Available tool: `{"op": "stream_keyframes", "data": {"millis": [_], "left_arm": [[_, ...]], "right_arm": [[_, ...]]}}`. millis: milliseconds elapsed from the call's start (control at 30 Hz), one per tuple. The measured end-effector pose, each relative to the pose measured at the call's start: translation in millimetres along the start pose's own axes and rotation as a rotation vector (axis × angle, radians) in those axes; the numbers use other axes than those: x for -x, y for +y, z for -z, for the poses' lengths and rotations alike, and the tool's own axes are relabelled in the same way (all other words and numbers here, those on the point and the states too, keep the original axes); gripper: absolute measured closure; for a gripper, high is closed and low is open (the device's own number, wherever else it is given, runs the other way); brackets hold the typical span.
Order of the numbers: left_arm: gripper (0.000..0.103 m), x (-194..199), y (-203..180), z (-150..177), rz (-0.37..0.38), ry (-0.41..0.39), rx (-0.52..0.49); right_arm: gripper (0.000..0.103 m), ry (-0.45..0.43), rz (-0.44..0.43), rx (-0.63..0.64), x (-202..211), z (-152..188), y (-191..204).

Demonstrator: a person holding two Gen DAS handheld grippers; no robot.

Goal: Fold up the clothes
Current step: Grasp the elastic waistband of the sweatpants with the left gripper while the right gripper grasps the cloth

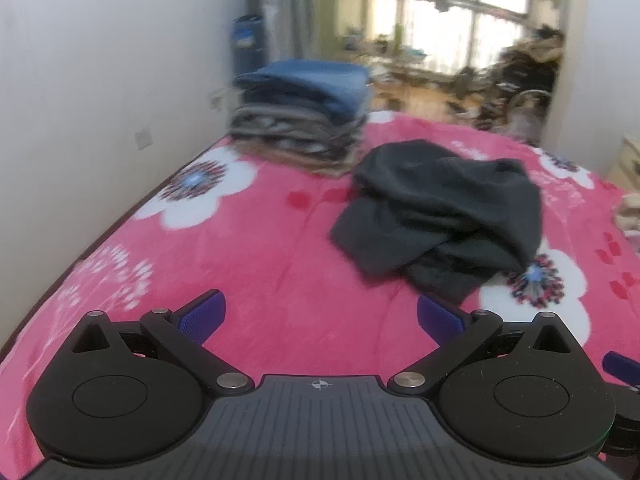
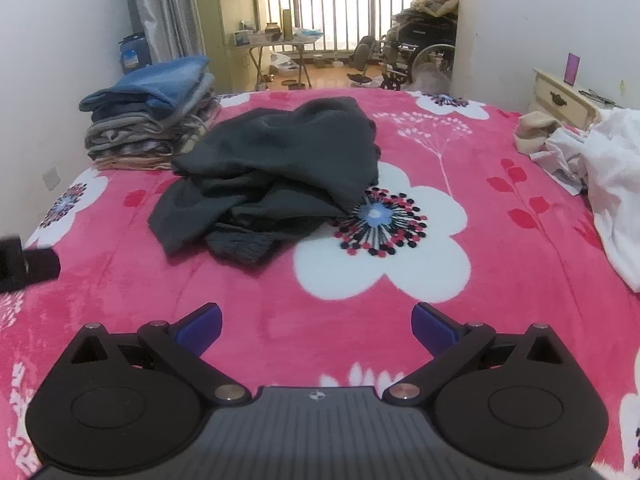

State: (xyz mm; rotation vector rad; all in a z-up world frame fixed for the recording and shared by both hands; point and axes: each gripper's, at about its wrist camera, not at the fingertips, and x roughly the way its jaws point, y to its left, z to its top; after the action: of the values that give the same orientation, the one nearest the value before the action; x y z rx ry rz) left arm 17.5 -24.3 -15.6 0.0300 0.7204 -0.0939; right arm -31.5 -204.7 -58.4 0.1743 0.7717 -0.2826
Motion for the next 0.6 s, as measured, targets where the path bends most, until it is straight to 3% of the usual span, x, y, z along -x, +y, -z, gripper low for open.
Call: {"op": "stream_keyframes", "data": {"millis": [133, 233, 367, 433, 600], "left_arm": [[0.000, -31.0, -10.9, -1.4, 0.062, -0.018, -0.041], [0.000, -58.6, -22.1, 6.8, 0.113, -0.007, -0.128], [0.000, -80.5, -45.3, 27.0, 0.173, -0.031, -0.339], [0.002, -90.8, -57.6, 35.5, 0.204, -0.041, -0.433], [0.015, -122.6, -82.8, 41.7, 0.255, -0.044, -0.545]], "right_arm": [[0.000, -0.063, 0.015, 0.005, -7.6, -5.0, -21.9], [0.000, -0.101, -0.007, 0.008, -16.2, -10.2, -37.0], [0.000, -0.100, -0.088, -0.039, -36.2, -21.7, -57.6], [0.005, -0.097, -0.120, -0.061, -45.8, -27.3, -65.2], [0.018, -0.039, -0.238, -0.128, -77.0, -39.7, -81.4]]}}
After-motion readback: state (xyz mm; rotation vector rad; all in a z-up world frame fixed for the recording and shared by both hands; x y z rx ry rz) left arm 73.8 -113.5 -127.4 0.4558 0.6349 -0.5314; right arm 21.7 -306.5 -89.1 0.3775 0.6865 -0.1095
